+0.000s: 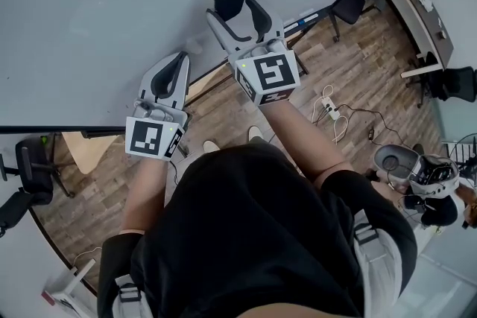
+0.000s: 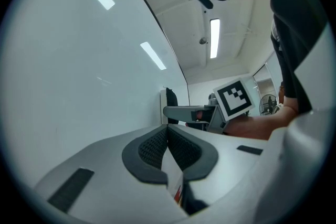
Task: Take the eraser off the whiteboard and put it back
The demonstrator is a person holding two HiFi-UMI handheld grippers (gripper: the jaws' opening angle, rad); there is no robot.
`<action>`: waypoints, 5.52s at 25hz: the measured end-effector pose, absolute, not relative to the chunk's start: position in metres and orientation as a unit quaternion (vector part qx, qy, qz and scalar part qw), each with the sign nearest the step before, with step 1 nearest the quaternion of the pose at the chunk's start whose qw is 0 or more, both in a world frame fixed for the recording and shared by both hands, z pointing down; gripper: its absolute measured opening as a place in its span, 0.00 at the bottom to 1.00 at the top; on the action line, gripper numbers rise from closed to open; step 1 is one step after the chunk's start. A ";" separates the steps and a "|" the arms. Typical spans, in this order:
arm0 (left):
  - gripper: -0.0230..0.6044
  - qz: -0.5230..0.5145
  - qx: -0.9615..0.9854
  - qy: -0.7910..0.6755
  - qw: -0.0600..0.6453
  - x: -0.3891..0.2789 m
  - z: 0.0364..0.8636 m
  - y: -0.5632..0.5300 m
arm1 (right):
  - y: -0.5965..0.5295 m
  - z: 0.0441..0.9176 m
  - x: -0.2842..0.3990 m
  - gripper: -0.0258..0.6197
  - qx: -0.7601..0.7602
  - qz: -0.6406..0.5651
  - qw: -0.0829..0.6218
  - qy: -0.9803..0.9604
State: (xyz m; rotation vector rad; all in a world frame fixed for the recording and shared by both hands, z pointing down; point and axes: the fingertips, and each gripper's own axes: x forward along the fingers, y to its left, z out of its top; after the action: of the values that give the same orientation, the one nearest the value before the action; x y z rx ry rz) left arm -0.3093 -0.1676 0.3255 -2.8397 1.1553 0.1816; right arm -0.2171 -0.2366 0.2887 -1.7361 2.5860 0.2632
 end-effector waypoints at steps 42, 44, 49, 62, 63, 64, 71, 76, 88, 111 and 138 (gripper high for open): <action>0.03 0.053 -0.934 0.353 0.023 -0.218 0.339 -0.112 | -0.120 0.318 -0.109 0.39 -0.505 0.056 0.023 0.861; 0.03 0.053 -0.935 0.349 0.025 -0.206 0.339 -0.106 | -0.110 0.319 -0.099 0.39 -0.498 0.058 0.025 0.865; 0.03 0.053 -0.939 0.339 0.031 -0.177 0.338 -0.090 | -0.088 0.324 -0.073 0.39 -0.487 0.063 0.031 0.870; 0.03 0.043 -0.948 0.315 0.031 -0.141 0.346 -0.068 | -0.058 0.339 -0.041 0.39 -0.479 0.061 0.033 0.875; 0.03 0.041 -0.948 0.314 0.031 -0.140 0.348 -0.066 | -0.056 0.341 -0.039 0.39 -0.479 0.058 0.033 0.875; 0.03 0.040 -0.948 0.314 0.029 -0.139 0.350 -0.064 | -0.055 0.344 -0.037 0.39 -0.479 0.054 0.034 0.875; 0.03 0.032 -0.949 0.313 0.024 -0.133 0.359 -0.056 | -0.048 0.353 -0.024 0.39 -0.487 0.043 0.037 0.871; 0.03 0.028 -0.950 0.310 0.024 -0.124 0.361 -0.052 | -0.043 0.352 -0.016 0.39 -0.489 0.047 0.040 0.870; 0.03 0.032 -0.952 0.302 0.026 -0.072 0.360 -0.033 | -0.020 0.351 0.035 0.39 -0.498 0.060 0.043 0.864; 0.03 0.028 -0.966 0.256 0.023 0.061 0.360 -0.086 | -0.062 0.355 0.158 0.39 -0.544 0.051 0.038 0.837; 0.03 0.040 -0.981 0.190 0.008 0.153 0.363 -0.300 | -0.285 0.368 0.236 0.39 -0.615 0.033 0.009 0.787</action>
State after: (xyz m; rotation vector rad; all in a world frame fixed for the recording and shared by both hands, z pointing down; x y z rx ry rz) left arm 0.1532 -0.2997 0.3628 -3.0668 0.5943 0.1263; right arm 0.2360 -0.2851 0.3680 -1.9216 2.4593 0.1044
